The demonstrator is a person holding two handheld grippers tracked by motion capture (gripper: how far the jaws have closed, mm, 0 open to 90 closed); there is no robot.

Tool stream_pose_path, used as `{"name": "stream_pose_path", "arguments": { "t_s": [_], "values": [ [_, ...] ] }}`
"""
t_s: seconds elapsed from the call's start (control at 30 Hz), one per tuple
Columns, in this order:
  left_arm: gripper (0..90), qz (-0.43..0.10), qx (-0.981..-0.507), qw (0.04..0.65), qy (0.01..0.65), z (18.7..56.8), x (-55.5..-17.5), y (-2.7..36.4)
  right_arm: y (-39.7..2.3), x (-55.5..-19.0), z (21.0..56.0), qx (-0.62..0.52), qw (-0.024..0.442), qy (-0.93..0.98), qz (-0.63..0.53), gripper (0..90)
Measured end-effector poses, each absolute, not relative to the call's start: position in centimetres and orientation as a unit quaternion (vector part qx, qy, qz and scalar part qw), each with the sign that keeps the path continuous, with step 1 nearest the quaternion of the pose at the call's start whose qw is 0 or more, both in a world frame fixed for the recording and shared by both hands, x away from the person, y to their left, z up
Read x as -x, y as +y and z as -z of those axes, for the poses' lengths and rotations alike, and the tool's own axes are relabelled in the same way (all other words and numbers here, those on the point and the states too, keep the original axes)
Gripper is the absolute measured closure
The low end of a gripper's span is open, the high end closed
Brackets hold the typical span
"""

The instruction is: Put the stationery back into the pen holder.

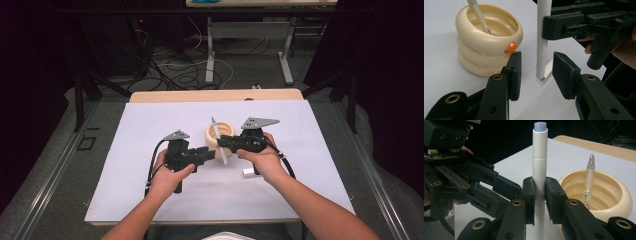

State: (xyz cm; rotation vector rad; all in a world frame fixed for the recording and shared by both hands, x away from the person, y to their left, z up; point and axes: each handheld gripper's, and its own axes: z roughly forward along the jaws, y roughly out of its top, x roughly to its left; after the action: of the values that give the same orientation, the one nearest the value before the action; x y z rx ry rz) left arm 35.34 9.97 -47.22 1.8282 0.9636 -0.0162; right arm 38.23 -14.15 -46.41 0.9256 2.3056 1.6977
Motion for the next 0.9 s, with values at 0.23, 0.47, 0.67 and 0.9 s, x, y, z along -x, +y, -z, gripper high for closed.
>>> {"name": "stream_pose_path", "arguments": {
  "t_s": [0.23,0.47,0.67,0.9],
  "values": [
    [63.7,0.004,-0.766,0.508,0.393,47.3,-35.4,8.7,-13.9,-38.0,46.4,-0.306,0.062,0.761,-0.569,78.6],
    [67.1,-0.002,-0.772,0.501,0.391,47.5,-35.7,7.9,-13.7,-37.8,46.4,-0.306,0.058,0.759,-0.572,78.6],
    [71.6,0.000,-0.769,0.503,0.395,47.6,-36.0,7.6,-13.6,-37.7,46.4,-0.307,0.054,0.757,-0.574,78.6],
    [77.0,0.000,-0.762,0.502,0.409,47.7,-35.9,7.4,-13.6,-37.6,46.5,-0.306,0.054,0.759,-0.572,78.6]
  ]
}}
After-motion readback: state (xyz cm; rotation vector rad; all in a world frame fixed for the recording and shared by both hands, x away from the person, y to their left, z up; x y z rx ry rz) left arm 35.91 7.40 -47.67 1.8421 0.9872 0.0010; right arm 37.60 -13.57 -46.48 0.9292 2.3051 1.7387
